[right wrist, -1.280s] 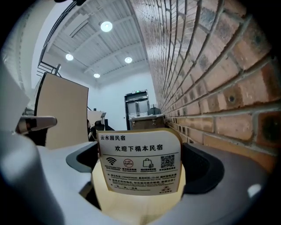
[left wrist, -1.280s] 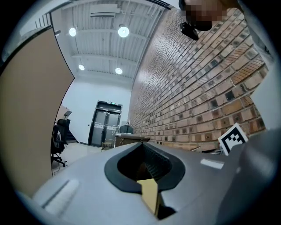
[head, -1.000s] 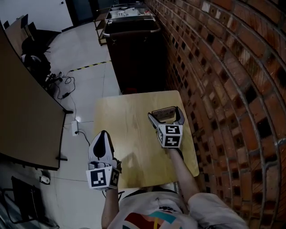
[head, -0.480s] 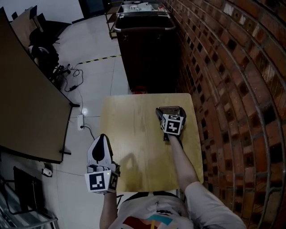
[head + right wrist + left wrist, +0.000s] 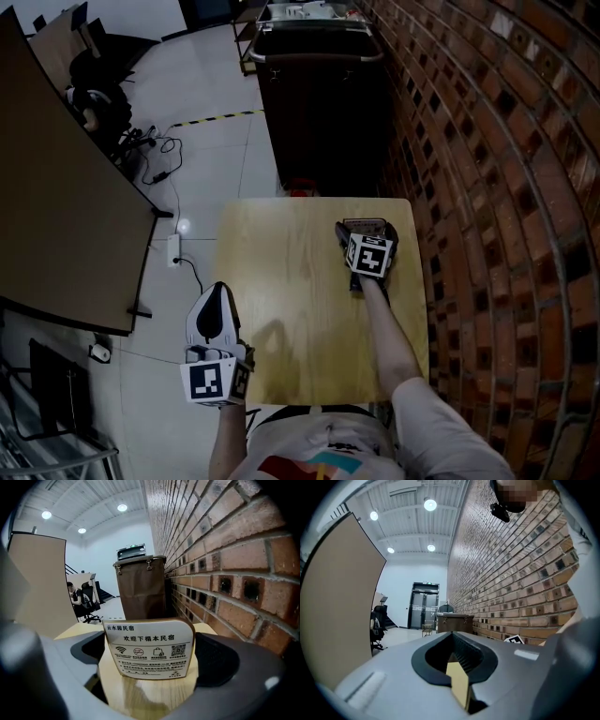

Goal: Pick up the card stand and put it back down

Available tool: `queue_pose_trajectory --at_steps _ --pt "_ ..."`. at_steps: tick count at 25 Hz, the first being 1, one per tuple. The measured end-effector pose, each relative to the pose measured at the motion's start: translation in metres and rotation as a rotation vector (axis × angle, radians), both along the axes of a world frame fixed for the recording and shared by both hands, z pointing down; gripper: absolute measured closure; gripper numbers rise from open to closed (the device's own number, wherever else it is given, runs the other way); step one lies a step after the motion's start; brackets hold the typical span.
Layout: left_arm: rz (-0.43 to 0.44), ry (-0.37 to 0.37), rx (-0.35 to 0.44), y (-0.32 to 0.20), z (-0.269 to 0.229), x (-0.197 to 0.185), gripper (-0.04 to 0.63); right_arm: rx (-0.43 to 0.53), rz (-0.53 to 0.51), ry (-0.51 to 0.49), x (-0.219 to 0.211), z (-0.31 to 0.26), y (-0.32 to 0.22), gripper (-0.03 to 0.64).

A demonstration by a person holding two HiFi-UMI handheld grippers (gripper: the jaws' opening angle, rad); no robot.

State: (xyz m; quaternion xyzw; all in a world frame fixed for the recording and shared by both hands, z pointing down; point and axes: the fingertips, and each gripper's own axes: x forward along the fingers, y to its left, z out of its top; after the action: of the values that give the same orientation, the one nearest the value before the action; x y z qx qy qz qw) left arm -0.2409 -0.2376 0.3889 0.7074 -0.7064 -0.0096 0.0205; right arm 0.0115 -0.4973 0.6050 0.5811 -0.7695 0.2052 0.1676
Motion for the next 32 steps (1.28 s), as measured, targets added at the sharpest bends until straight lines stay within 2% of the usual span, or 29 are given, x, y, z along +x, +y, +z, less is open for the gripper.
queue_pose_trajectory --at_steps 4,9,15,16,20,23,24,30,32 --pt "-0.002 0.0 0.003 0.0 0.0 0.001 0.591 -0.004 -0.009 0.001 0.0 0.0 -0.002 0.044" --pt "-0.012 -0.001 0.011 0.0 -0.003 0.001 0.591 0.0 -0.014 -0.046 0.001 -0.006 -0.003 0.044" --pt "0.005 0.005 0.01 0.004 -0.002 0.009 0.591 0.044 0.007 -0.084 0.01 -0.028 0.003 0.044" --pt "0.007 0.007 0.012 0.005 -0.002 0.01 0.591 0.052 0.004 -0.097 0.012 -0.033 0.007 0.063" --pt "0.019 0.013 0.02 0.009 -0.003 0.016 0.591 0.154 0.016 -0.137 0.025 -0.072 0.033 0.406" --pt "0.033 0.02 0.037 0.009 -0.008 0.024 0.591 0.267 0.016 -0.165 0.036 -0.116 0.057 0.598" --pt "0.04 0.02 0.046 0.01 -0.011 0.027 0.591 0.307 0.0 -0.177 0.037 -0.134 0.068 0.617" --pt "0.084 0.018 0.118 0.02 -0.037 0.05 0.591 0.559 -0.124 -0.294 0.036 -0.25 0.168 0.617" --pt "0.114 0.016 0.143 0.025 -0.044 0.062 0.591 0.627 -0.175 -0.298 0.034 -0.278 0.206 0.617"
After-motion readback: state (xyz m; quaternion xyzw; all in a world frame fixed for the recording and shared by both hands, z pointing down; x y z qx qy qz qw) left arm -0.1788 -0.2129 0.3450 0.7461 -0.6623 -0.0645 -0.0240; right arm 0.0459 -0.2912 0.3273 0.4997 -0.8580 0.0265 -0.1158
